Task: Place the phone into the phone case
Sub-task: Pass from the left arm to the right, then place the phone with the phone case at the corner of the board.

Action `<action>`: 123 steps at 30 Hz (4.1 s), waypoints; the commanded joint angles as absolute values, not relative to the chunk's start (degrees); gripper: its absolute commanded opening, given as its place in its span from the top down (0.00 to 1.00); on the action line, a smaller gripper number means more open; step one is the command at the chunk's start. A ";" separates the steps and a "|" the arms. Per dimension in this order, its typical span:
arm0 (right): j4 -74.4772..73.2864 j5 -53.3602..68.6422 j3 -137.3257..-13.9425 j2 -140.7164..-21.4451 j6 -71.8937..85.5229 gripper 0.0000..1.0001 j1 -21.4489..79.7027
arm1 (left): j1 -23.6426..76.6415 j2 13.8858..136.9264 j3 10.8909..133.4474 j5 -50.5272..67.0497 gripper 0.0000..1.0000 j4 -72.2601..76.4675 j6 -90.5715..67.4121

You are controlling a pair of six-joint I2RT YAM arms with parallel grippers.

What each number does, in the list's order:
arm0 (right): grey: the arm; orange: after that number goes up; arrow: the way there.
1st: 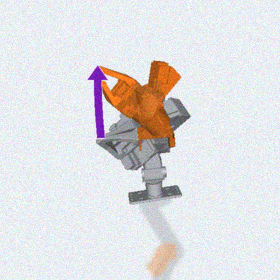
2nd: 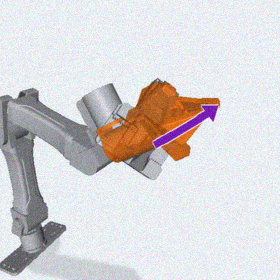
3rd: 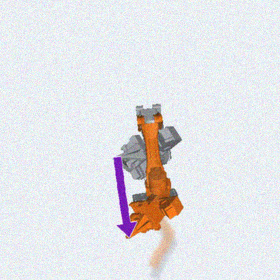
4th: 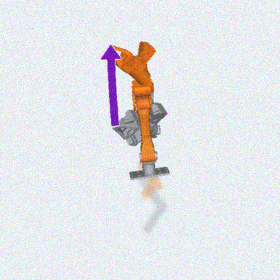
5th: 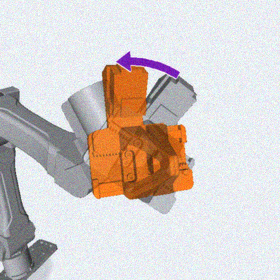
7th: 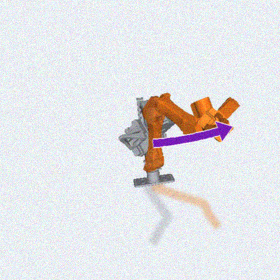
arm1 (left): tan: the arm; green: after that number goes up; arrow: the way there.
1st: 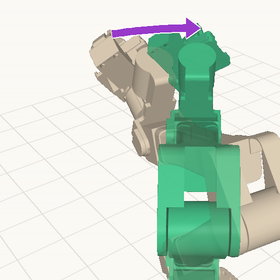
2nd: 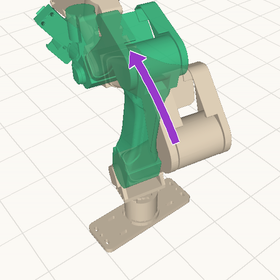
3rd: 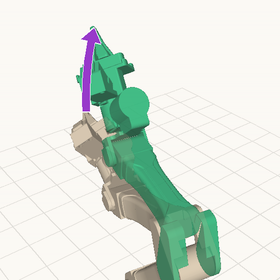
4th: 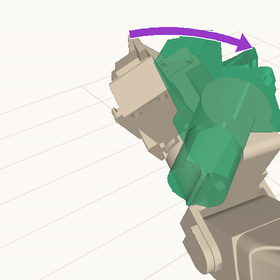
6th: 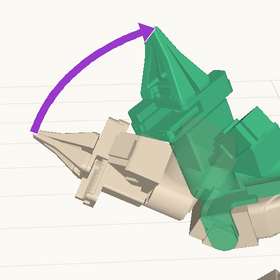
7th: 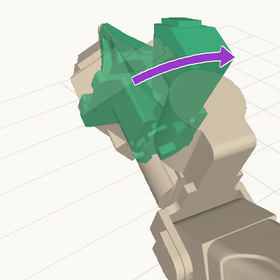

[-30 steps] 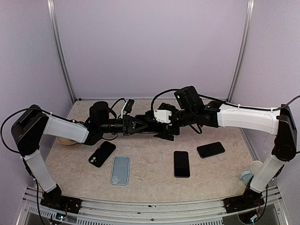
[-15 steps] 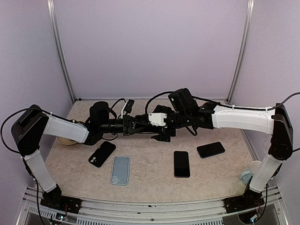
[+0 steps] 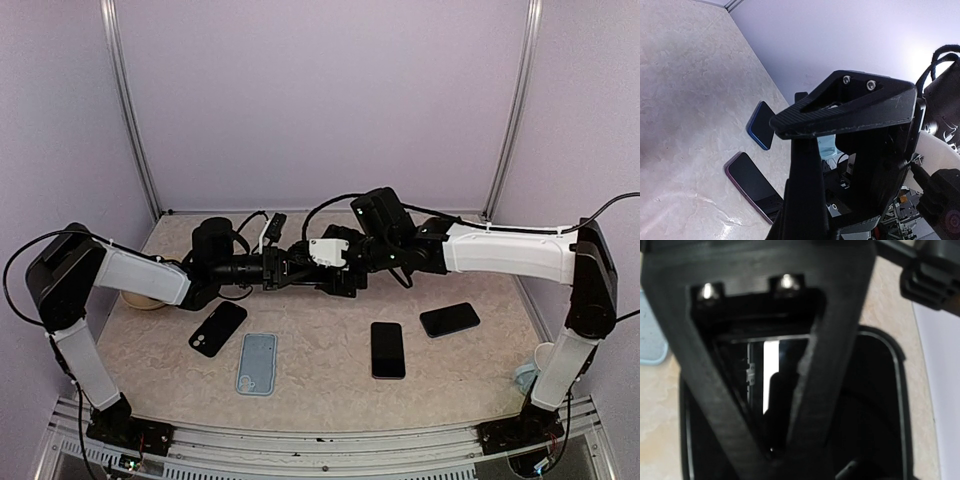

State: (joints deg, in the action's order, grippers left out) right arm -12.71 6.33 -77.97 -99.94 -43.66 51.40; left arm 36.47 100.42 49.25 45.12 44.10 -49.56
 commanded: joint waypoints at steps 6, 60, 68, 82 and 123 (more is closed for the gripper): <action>-13.12 7.32 -79.99 -100.68 -42.50 0.37 52.05 | 36.91 100.38 51.11 45.57 1.00 48.05 -48.57; -12.70 7.29 -75.74 -98.62 -36.54 0.47 33.79 | 32.26 88.00 40.69 34.94 0.01 42.38 -47.19; -12.78 4.20 -78.85 -102.66 -30.19 0.47 31.66 | 32.26 87.58 41.04 34.59 0.01 41.40 -46.84; -13.77 -1.72 -84.97 -108.89 -14.36 0.45 26.20 | 32.26 87.92 41.74 34.15 0.01 40.74 -46.95; -12.42 -5.94 -93.34 -127.15 7.56 0.42 8.68 | 38.94 76.20 54.21 19.72 0.01 15.47 -53.02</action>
State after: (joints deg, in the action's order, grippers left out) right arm -14.98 -5.23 -90.76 -126.91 5.32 9.93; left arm 38.68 78.50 51.13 20.95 19.44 -52.10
